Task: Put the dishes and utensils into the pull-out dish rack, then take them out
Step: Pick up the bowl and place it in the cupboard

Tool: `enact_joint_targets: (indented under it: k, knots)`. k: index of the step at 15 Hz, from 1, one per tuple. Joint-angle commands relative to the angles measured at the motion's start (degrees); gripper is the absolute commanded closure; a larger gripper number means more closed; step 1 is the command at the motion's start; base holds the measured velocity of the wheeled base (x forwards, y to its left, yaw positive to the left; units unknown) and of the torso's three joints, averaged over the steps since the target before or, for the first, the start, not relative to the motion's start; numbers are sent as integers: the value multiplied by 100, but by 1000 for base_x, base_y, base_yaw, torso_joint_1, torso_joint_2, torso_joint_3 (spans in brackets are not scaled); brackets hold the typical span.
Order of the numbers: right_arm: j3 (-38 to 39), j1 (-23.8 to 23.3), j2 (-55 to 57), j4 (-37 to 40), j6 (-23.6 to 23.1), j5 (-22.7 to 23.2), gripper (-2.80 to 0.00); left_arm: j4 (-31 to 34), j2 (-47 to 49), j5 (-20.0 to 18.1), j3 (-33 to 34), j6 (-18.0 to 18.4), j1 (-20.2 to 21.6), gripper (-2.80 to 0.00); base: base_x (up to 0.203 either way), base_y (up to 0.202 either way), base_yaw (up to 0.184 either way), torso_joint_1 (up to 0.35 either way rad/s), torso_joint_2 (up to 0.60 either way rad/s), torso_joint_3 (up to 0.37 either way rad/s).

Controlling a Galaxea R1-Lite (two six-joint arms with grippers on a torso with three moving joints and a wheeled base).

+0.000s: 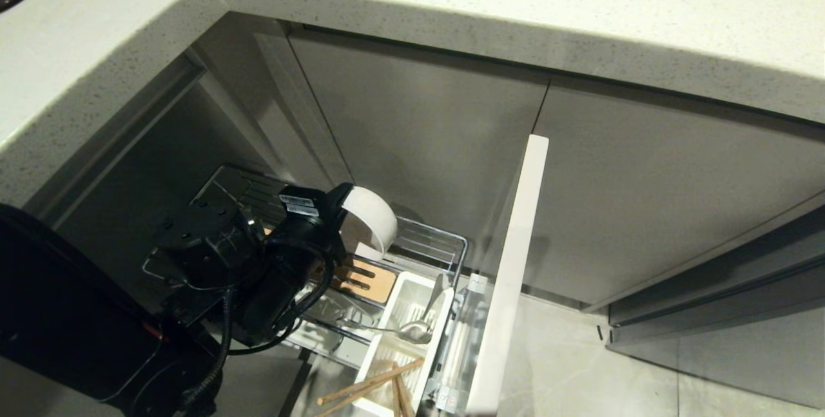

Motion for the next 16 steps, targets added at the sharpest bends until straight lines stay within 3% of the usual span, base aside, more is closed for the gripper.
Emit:
enact_joint_targets:
  k: [1,5,8,10,13,15,16]
  knots:
    - [149,3,5,-6,0,0,0,-43,-104,10,-1,-38,-5,-280,0,0,0,0,0,0]
    - [150,3,5,-6,0,0,0,371,-497,19,-1,-18,-19,-280,0,0,0,0,0,0]
    - [149,3,5,-6,0,0,0,1234,-1054,26,-42,9,-99,-280,0,0,0,0,0,0]
    - [149,3,5,-6,0,0,0,2390,-1609,27,-201,16,-195,-280,0,0,0,0,0,0]
    - [149,3,5,-6,0,0,0,4923,-2696,43,-817,14,-408,-280,0,0,0,0,0,0]
    - [149,3,5,-6,0,0,0,5907,-3159,221,-1286,29,-627,-280,0,0,0,0,0,0]
    - [149,3,5,-6,0,0,0,6065,-3273,396,-1430,59,-817,0,0,0,0,0,0,0]
